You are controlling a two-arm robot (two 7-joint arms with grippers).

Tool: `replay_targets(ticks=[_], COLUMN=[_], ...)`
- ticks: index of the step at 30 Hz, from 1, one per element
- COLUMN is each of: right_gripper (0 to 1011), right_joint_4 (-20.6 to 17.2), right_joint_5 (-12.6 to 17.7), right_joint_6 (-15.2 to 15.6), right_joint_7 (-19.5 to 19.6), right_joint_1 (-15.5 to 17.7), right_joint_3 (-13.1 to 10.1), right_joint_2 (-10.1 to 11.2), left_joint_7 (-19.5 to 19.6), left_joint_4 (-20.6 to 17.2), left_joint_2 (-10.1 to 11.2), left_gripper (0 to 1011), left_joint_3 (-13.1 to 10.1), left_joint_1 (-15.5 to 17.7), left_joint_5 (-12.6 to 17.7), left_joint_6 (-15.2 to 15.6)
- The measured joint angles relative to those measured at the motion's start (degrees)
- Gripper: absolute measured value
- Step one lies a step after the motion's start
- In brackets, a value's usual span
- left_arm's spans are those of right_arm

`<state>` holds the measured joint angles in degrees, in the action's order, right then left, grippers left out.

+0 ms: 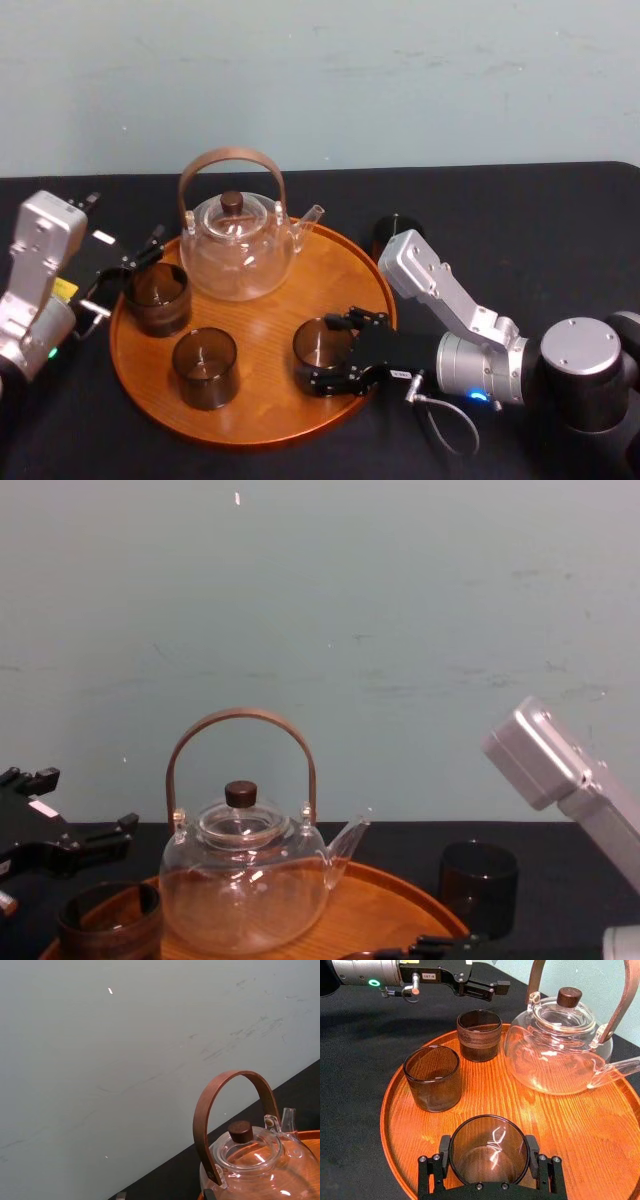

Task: Pick up the glass from the table and place it on the tray.

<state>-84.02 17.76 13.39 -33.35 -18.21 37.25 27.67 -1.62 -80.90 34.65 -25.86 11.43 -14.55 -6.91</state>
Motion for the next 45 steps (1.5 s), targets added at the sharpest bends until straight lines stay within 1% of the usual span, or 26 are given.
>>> replay_targets(ticks=[9,11,14,38,40,45], right_gripper=[912,960,1000,1002,1002,1002], right_joint_4=[0.07,0.12,0.12,0.08,-0.11,-1.52], right_joint_5=[-0.04,-0.22,-0.22,0.03,0.29,1.28], right_joint_6=[0.19,0.34,0.34,0.19,0.05,-0.17], right_joint_7=[-0.05,-0.07,-0.08,-0.25,-0.63,-1.62], right_joint_1=[-0.01,0.00,0.01,-0.05,0.09,1.13], right_joint_3=[-0.02,0.00,-0.01,-0.03,-0.21,-1.00], right_joint_2=[0.03,0.06,0.06,0.05,0.39,2.17], left_joint_7=[0.00,0.00,0.00,0.00,0.00,0.00], left_joint_4=[0.00,0.00,0.00,0.00,0.00,0.00], left_joint_2=[0.00,0.00,0.00,0.00,0.00,0.00], left_gripper=[1001,1002,1001,1001,1001,1001], left_joint_3=[0.00,0.00,0.00,0.00,0.00,0.00], left_joint_1=[0.00,0.00,0.00,0.00,0.00,0.00], left_joint_5=[0.00,0.00,0.00,0.00,0.00,0.00], left_joint_6=[0.00,0.00,0.00,0.00,0.00,0.00])
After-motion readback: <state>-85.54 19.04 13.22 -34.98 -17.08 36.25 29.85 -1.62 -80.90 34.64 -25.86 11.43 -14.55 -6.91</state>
